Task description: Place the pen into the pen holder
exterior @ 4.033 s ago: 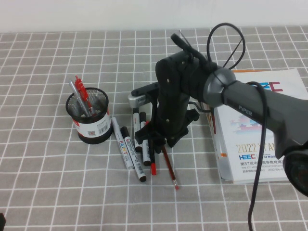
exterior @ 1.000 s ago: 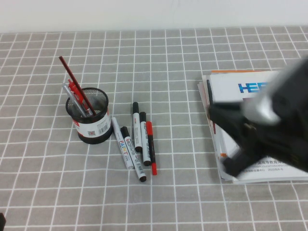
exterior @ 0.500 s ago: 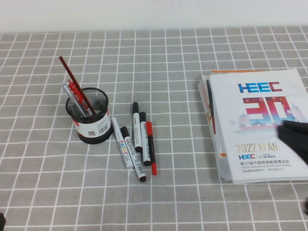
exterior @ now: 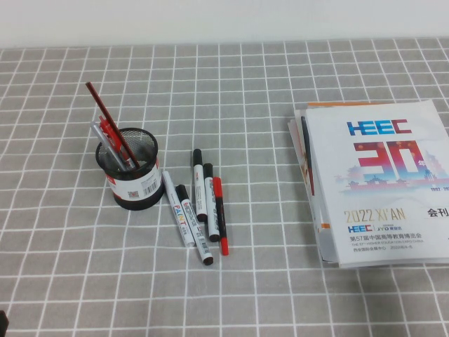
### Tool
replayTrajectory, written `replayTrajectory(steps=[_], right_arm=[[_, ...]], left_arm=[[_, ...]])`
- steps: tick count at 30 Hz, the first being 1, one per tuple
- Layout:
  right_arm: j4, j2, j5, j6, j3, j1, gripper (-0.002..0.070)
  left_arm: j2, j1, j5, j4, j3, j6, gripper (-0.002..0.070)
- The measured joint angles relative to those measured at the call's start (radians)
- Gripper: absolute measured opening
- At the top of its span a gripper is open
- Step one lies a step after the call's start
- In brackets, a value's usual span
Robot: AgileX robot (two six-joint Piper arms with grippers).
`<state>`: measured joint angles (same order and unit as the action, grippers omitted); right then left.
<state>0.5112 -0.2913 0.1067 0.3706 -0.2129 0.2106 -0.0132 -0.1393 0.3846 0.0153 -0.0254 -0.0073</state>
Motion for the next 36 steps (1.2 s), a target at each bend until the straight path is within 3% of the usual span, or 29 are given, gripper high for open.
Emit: replayTrajectory(steps=[7,15,19,26,36], right_arm=[[-0.007,0.112,-0.118,0.002,0.154,-0.218,-0.0012],[-0.099,0.121,-0.163,0.001,0.222,-0.233,-0.0012],[-0.244,0.180,-0.154,-0.092,0.237,-0.233,-0.0012],[-0.628,0.293,0.091,-0.416,0.239,-0.262,-0.0012],[-0.624,0.299,0.261,-0.437,0.240,-0.280,-0.0012]], left_arm=[[0.000,0.000,0.000,0.000,0.000,0.000,-0.0006],[0.000,0.000,0.000,0.000,0.000,0.000,-0.0006],[0.000,0.000,0.000,0.000,0.000,0.000,-0.0006],[0.000,0.000,0.000,0.000,0.000,0.000,-0.0006],[0.000,0.000,0.000,0.000,0.000,0.000,-0.0006]])
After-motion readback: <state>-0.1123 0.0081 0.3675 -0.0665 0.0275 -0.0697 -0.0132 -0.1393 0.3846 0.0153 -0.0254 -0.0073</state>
